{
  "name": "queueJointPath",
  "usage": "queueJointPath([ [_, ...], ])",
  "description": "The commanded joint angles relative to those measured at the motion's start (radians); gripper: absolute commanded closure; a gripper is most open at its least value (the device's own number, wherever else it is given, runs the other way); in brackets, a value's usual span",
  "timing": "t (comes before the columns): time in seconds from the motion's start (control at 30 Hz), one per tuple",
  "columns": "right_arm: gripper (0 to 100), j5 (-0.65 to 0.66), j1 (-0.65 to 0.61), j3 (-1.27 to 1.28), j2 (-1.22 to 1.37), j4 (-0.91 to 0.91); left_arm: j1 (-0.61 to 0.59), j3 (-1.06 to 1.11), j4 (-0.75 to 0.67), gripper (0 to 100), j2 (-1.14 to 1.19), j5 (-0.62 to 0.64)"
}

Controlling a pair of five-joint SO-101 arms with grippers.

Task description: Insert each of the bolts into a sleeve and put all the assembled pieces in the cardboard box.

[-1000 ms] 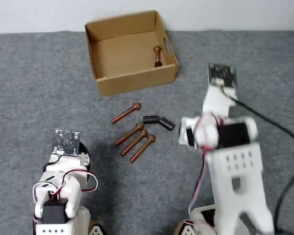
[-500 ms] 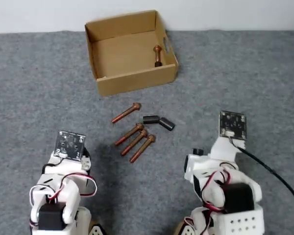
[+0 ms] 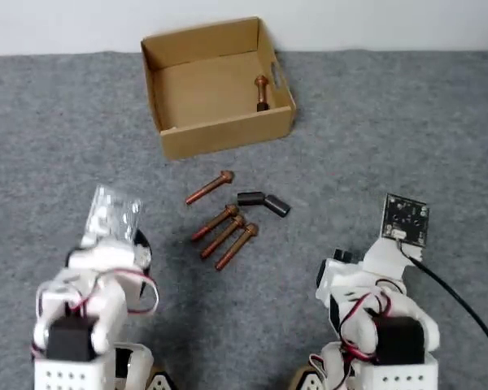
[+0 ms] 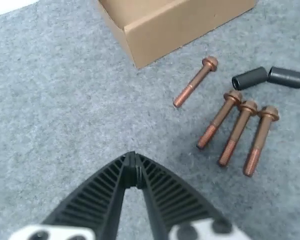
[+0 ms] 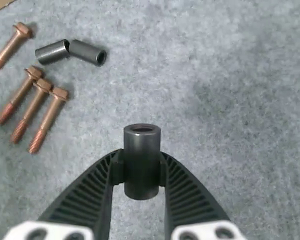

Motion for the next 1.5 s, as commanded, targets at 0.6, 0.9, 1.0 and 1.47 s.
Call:
queueJointPath([
  [0.6, 99.1, 0.025, 0.012, 0.054, -0.114, -0.042, 0.221, -0.806, 0.121, 92, 1.33, -0.313],
  [0.9, 99.1, 0.023, 0.012, 0.054, -0.116, -0.042, 0.224, -1.104, 0.218, 87, 1.613, -0.374],
  [1.0, 99.1, 0.023, 0.012, 0.054, -0.116, -0.042, 0.232, -1.156, 0.219, 87, 1.68, -0.374],
  [1.47, 99.1, 0.023, 0.012, 0.054, -0.114, -0.042, 0.276, -1.356, 0.215, 87, 1.896, -0.371],
])
